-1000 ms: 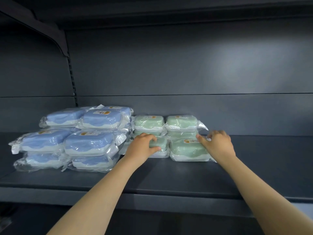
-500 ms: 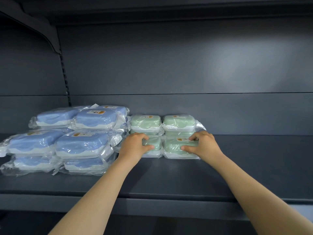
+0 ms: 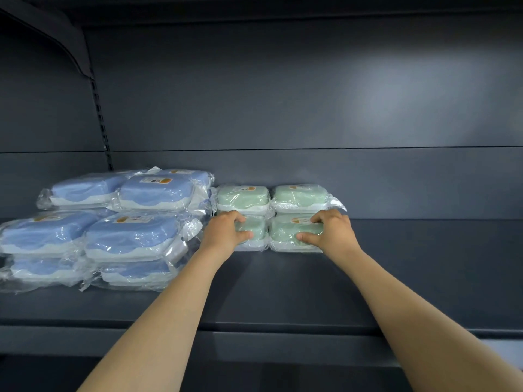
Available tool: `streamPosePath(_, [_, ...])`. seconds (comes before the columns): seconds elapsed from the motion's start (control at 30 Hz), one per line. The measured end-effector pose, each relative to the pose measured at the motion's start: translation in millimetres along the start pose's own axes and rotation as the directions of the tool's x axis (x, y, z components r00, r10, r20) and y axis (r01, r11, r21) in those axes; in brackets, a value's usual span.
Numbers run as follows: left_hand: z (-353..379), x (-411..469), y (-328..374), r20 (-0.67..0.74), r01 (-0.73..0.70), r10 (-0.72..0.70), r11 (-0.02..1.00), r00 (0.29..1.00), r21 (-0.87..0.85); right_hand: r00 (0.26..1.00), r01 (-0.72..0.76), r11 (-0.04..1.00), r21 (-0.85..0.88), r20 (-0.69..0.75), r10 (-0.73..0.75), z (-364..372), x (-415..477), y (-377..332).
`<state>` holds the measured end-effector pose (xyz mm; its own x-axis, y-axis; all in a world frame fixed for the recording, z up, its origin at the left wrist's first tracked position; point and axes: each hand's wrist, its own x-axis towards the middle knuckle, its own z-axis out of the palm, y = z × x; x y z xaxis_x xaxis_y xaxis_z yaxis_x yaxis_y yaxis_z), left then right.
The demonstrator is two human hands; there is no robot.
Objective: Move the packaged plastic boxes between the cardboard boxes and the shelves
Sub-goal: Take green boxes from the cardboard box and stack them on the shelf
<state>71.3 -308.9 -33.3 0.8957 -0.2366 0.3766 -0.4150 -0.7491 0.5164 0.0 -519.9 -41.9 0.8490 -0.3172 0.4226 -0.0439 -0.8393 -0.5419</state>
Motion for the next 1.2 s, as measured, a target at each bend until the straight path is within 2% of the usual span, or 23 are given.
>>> streamPosePath(0.23, [-1.5, -0.5, 3.0, 0.021, -0.013, 0.012, 1.0, 1.0, 0.027, 0.999, 0.002, 0.997, -0.082, 0.046, 0.002, -8.2, -1.6, -3.5])
streamPosePath(0.4, [-12.4, -12.1, 11.0, 0.037, -0.048, 0.045, 0.995, 0.998, 0.084, 0.994, 0.023, 0.953, -0.301, 0.113, 0.012, -21.6, -9.1, -16.8])
streamPosePath(0.5, [-23.7, -26.2, 19.1, 0.061, -0.089, 0.084, 0.991, 0.995, 0.095, 0.992, 0.037, 0.948, -0.316, 0.13, 0.004, -33.6, -19.1, -27.1])
streamPosePath(0.63, [-47.7, -52.7, 29.4, 0.104, -0.13, 0.12, 0.987, 0.987, 0.097, 0.959, 0.136, 0.909, -0.393, 0.283, -0.021, -56.8, -45.6, -49.1])
streamPosePath(0.7, [-64.4, -72.7, 34.3, 0.143, -0.148, 0.13, 0.982, 0.981, 0.119, 0.936, 0.197, 0.854, -0.482, 0.351, -0.017, -68.4, -65.1, -62.5])
streamPosePath(0.83, [-101.1, -127.2, 38.5, 0.181, -0.218, 0.182, 0.954, 0.967, 0.204, 0.925, 0.251, 0.773, -0.583, 0.378, -0.016, -86.8, -114.8, -86.9])
streamPosePath(1.03, [-134.3, -236.1, 21.2, 0.154, -0.26, 0.234, 0.949, 0.96, 0.179, 0.949, 0.212, 0.81, -0.547, 0.313, -0.037, -100.8, -222.0, -105.3])
streamPosePath(1.2, [-131.6, -334.2, -0.6, 0.183, -0.25, 0.228, 0.962, 0.956, 0.11, 0.952, 0.141, 0.842, -0.521, 0.306, 0.03, -81.2, -321.8, -100.5])
